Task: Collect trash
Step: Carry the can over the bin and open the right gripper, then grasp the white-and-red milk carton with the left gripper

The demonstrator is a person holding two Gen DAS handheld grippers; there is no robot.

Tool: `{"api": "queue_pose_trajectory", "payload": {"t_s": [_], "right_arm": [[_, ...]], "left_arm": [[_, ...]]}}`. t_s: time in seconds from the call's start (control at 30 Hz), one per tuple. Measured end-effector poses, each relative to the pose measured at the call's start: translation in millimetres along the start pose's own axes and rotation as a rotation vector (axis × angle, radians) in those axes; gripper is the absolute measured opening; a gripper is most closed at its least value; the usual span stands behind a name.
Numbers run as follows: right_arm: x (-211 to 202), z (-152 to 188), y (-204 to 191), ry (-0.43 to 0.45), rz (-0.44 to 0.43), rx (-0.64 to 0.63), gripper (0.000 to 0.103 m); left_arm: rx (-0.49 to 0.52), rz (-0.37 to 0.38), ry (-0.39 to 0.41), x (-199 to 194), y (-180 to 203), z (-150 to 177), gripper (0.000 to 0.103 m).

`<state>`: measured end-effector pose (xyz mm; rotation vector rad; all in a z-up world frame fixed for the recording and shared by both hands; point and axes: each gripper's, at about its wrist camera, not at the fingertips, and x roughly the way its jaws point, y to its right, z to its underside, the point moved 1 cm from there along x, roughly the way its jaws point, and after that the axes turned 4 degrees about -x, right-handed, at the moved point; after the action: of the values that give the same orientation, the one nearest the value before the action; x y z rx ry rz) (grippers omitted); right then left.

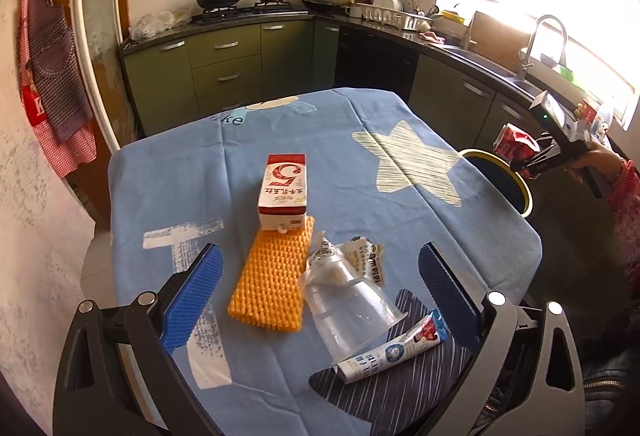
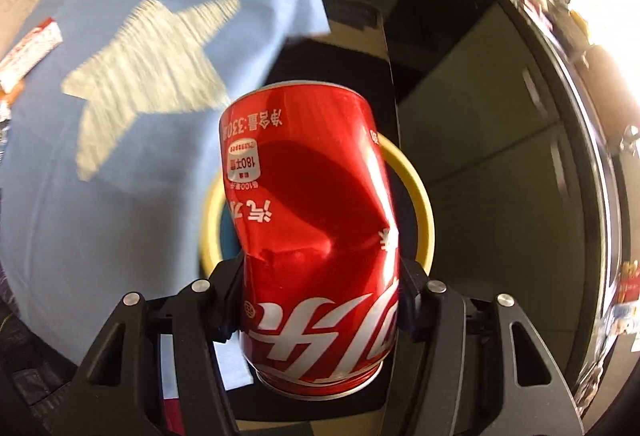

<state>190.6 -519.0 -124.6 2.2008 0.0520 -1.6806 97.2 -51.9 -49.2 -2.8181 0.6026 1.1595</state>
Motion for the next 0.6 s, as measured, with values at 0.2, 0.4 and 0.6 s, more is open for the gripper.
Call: {"api": "queue_pose_trajectory", "payload": {"t_s": [0.2, 0.4, 0.6], "right_arm": [[35.6, 7.8, 23.1, -0.004, 0.012, 0.1, 0.066], [18.2, 16.6, 26.1, 0.07, -0.01, 0.189, 0.066], [10.7, 30.7, 11.2, 0.119, -0.057, 0.217, 0.066]], "left_arm": [[0.02, 0.007, -0.032, 16.4, 9.7, -7.8, 0.097], [0.032, 0.0, -0.07, 40.3, 4.8, -22.3, 0.097], [0.035, -0.032, -0.113, 79.5, -2.4, -49.3, 0.097]]}}
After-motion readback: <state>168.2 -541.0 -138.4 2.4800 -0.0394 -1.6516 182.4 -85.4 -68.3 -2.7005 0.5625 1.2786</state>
